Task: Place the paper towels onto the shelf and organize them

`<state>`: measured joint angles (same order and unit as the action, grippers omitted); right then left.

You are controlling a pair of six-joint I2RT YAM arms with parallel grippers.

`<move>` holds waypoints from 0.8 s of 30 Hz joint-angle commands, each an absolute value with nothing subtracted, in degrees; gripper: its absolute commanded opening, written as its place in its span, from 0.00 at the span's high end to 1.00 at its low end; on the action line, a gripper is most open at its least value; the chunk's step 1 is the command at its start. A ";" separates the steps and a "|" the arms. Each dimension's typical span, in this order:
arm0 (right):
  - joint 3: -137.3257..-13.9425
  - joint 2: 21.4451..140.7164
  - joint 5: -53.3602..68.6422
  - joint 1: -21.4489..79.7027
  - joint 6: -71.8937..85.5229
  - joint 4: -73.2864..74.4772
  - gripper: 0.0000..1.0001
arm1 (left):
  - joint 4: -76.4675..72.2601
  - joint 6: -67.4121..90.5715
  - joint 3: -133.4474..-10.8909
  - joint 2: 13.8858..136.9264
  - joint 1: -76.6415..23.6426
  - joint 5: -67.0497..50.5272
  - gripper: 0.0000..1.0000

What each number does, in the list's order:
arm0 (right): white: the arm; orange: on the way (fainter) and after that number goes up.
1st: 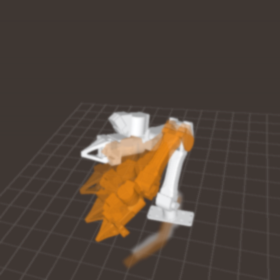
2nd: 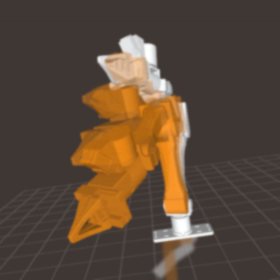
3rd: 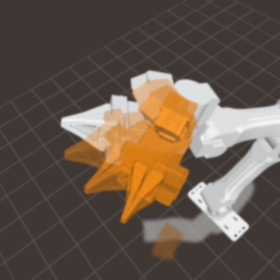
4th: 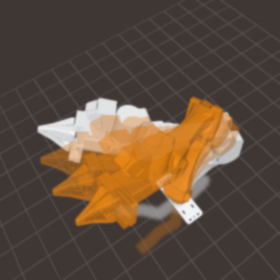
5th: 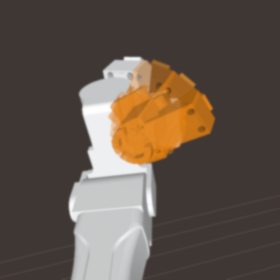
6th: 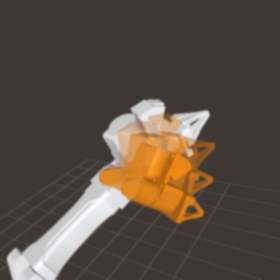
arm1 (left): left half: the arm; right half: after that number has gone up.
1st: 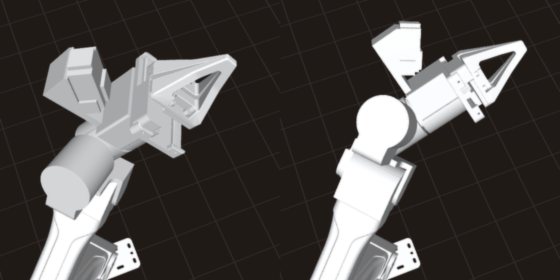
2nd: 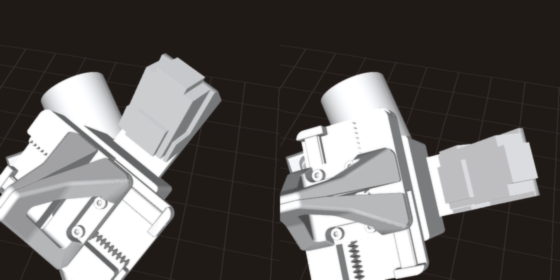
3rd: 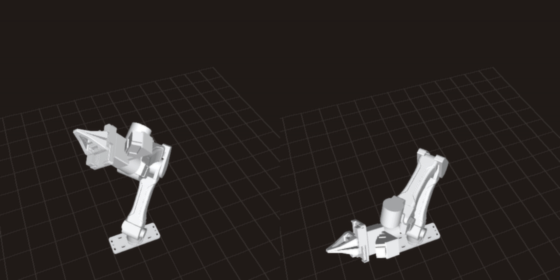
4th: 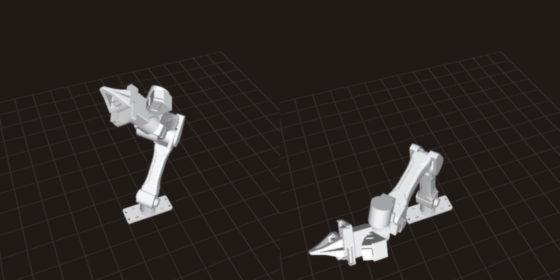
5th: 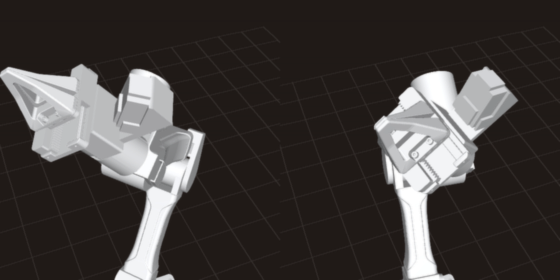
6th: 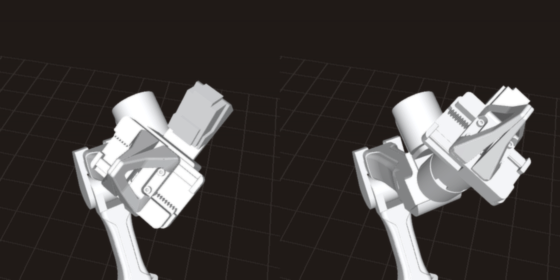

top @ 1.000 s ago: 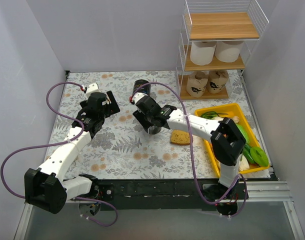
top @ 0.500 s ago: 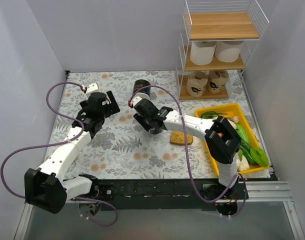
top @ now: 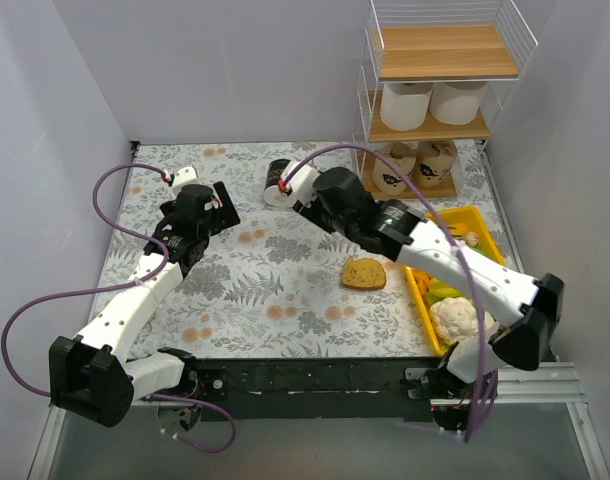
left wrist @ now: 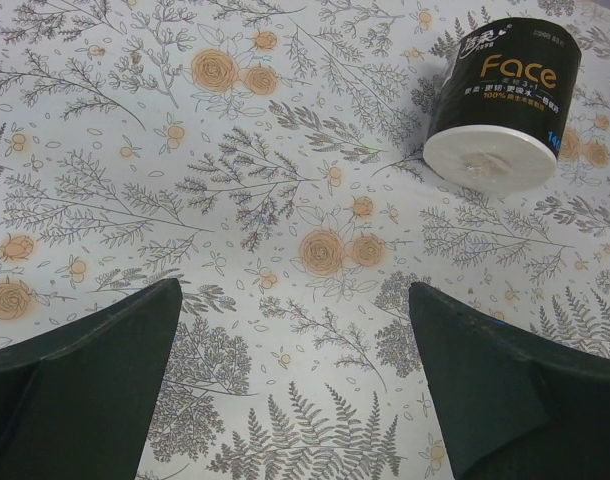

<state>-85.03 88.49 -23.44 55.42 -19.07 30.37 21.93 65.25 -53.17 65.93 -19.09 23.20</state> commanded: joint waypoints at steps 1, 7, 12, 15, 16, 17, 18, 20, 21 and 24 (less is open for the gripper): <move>-93.22 80.43 -31.27 55.37 -28.91 29.35 0.57 | 21.27 65.13 -53.61 65.13 -19.16 24.08 0.02; -104.74 80.59 -31.30 48.18 -34.19 30.15 0.57 | 21.27 65.04 -53.44 65.13 -19.16 23.91 0.02; -110.29 82.08 -26.12 37.56 -35.59 27.25 0.56 | 21.09 65.04 -53.17 64.95 -19.16 23.38 0.02; -113.99 84.10 -22.52 32.62 -36.21 26.11 0.56 | 21.01 65.04 -53.26 65.21 -19.16 22.85 0.02; -114.43 84.55 -21.98 31.56 -36.47 25.32 0.56 | 21.01 65.04 -53.26 65.21 -19.16 22.68 0.02; -114.87 84.81 -21.54 29.90 -36.65 24.62 0.56 | 21.01 65.13 -53.17 65.21 -19.16 22.59 0.02; -115.05 85.42 -20.84 29.27 -37.09 23.13 0.56 | 21.01 65.13 -53.17 65.30 -19.16 22.50 0.02; -115.57 86.22 -20.39 27.26 -37.09 21.46 0.56 | 21.00 65.13 -53.17 65.30 -19.16 22.33 0.02; -115.84 86.48 -19.69 26.55 -37.18 20.84 0.56 | 20.92 65.04 -53.17 65.22 -19.16 22.24 0.02; -116.89 87.97 -18.29 24.35 -37.00 18.64 0.56 | 20.83 65.13 -53.17 65.21 -19.16 22.06 0.02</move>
<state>-112.68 87.20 -21.41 26.57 -35.31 27.49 21.80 65.25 -53.17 65.93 -19.09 22.31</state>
